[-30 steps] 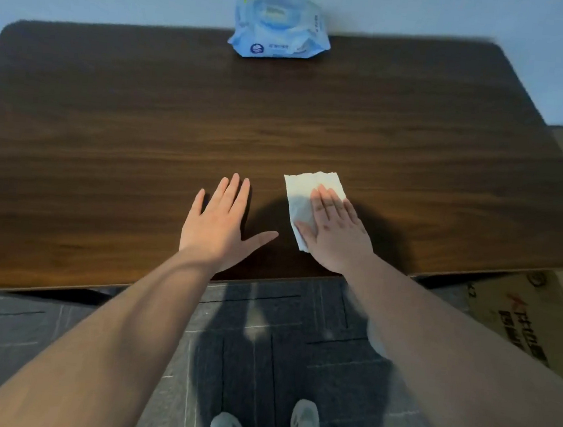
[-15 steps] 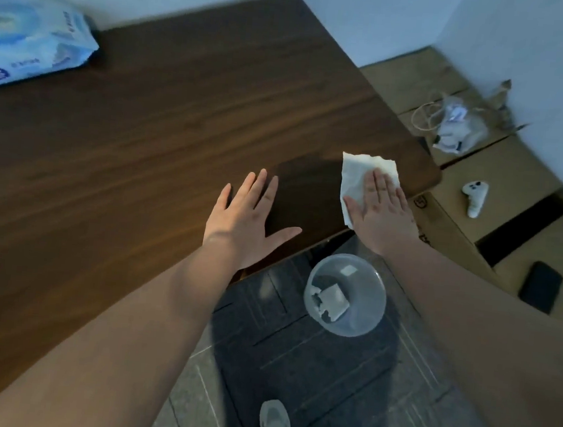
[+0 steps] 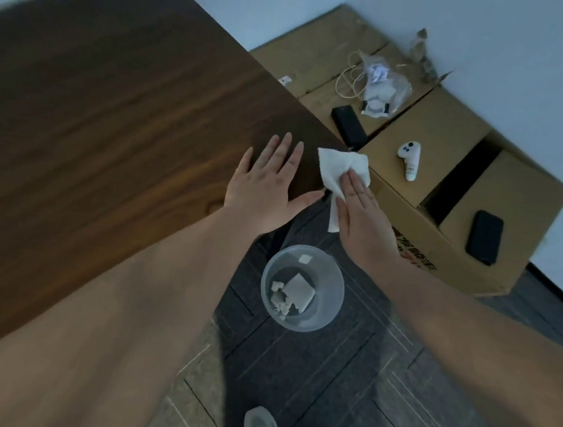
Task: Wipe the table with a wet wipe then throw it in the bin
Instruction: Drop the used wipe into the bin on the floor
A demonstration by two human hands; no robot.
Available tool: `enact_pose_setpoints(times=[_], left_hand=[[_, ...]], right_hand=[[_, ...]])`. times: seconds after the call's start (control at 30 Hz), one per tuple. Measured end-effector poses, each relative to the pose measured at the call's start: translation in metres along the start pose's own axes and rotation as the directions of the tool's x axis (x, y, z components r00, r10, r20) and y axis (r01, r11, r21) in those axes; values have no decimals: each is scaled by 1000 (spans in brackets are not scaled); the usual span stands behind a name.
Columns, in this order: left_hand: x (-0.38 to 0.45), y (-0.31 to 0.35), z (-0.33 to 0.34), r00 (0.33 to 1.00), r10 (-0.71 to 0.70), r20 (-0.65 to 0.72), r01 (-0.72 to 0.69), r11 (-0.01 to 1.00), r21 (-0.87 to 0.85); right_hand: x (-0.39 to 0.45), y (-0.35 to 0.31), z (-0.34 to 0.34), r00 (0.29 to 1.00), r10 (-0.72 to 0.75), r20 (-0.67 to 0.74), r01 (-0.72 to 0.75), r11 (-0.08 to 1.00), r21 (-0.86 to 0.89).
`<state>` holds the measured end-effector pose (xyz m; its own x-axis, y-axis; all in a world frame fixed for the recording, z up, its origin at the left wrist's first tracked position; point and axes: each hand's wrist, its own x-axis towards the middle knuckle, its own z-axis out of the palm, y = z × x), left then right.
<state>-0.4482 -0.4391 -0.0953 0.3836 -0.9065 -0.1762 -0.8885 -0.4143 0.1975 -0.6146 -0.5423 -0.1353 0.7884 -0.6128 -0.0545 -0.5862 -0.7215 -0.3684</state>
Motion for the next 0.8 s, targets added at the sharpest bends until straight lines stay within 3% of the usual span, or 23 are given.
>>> enact_pose_setpoints(times=[0.13,0.37,0.6,0.8], left_hand=[[11,2,7,1000,15,20,-16,998,54],[10,2,16,994,26,-104,-21,999,43],[7,2,19,987,42,-157,-38,999,27],[7,1,19,988,40,-148,-37,999,28]], right_hand=[[-21,37,28,982,81,168,-67,994,-91],[-43,66,91,857,250,451,-169,963,-212],[-43,58,140,791,296,536,-218,954,-206],[-44,47,159,720,306,623,-148,945,-293]])
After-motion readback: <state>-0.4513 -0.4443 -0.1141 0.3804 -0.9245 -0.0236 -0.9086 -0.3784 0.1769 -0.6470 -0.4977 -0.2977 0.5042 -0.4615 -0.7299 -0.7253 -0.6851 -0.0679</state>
